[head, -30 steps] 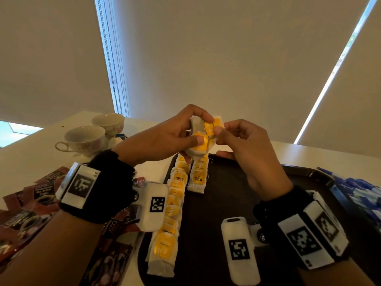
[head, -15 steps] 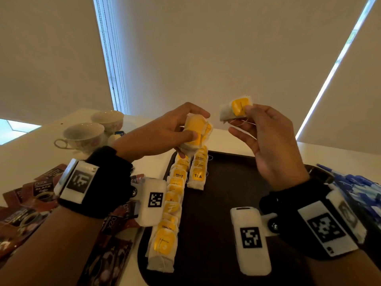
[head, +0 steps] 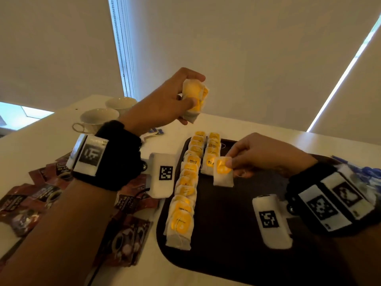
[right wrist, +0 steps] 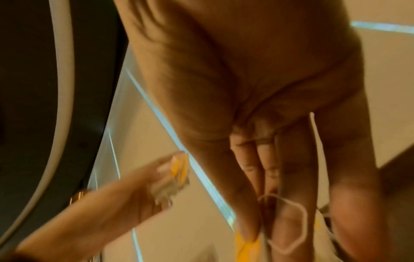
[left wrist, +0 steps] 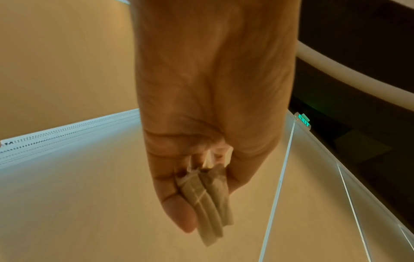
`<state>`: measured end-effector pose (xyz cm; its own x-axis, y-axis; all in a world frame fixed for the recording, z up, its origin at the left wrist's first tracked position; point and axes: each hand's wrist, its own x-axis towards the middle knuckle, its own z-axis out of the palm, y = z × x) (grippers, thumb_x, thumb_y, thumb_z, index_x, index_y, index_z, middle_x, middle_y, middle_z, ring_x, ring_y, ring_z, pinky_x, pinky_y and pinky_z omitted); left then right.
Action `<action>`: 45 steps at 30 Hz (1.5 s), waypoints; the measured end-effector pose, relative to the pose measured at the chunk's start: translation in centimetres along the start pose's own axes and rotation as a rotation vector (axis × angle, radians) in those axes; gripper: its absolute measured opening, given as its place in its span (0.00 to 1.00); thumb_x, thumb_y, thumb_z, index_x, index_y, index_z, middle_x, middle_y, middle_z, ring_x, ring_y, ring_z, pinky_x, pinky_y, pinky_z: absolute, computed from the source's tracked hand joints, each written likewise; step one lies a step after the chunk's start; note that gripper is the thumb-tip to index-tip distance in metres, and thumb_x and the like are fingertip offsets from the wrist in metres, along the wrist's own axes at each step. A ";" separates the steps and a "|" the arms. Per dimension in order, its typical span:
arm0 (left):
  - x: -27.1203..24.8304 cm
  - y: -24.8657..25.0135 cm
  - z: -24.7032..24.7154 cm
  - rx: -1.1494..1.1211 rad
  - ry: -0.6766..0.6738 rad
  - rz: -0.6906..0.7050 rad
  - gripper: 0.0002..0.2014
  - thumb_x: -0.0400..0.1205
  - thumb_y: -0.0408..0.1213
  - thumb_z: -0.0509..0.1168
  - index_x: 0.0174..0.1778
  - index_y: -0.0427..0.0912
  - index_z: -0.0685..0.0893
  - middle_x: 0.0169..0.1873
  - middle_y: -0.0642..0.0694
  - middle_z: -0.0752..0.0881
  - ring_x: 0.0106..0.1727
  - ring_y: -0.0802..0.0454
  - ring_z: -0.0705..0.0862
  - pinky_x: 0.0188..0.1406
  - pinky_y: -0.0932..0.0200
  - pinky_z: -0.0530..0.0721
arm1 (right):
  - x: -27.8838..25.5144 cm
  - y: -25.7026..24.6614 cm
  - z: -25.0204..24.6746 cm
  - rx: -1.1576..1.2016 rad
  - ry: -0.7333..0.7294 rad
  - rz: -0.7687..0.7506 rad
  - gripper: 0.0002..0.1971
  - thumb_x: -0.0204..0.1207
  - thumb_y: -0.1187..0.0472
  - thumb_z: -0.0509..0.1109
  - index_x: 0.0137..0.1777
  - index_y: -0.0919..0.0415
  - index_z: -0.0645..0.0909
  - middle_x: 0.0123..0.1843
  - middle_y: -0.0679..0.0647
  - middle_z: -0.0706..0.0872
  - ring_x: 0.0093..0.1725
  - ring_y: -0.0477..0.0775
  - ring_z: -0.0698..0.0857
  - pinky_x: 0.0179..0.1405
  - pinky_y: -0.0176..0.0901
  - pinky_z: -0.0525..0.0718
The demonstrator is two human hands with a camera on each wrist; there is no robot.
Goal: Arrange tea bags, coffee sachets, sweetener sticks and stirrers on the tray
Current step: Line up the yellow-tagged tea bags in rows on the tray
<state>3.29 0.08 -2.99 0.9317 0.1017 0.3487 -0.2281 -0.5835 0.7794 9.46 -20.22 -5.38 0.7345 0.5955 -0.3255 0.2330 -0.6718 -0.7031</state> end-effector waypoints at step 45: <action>0.0 0.0 0.3 -0.133 -0.163 0.036 0.12 0.81 0.30 0.65 0.59 0.43 0.76 0.57 0.42 0.82 0.46 0.47 0.89 0.41 0.52 0.90 | 1.4 -3.5 2.8 0.267 0.557 -0.546 0.15 0.71 0.58 0.76 0.55 0.54 0.77 0.45 0.50 0.84 0.43 0.48 0.86 0.41 0.43 0.87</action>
<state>3.43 -0.18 -3.15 0.9532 -0.0556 0.2971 -0.2873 -0.4714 0.8338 7.84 -15.83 -5.18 0.7866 0.4550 0.4174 0.5409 -0.1816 -0.8213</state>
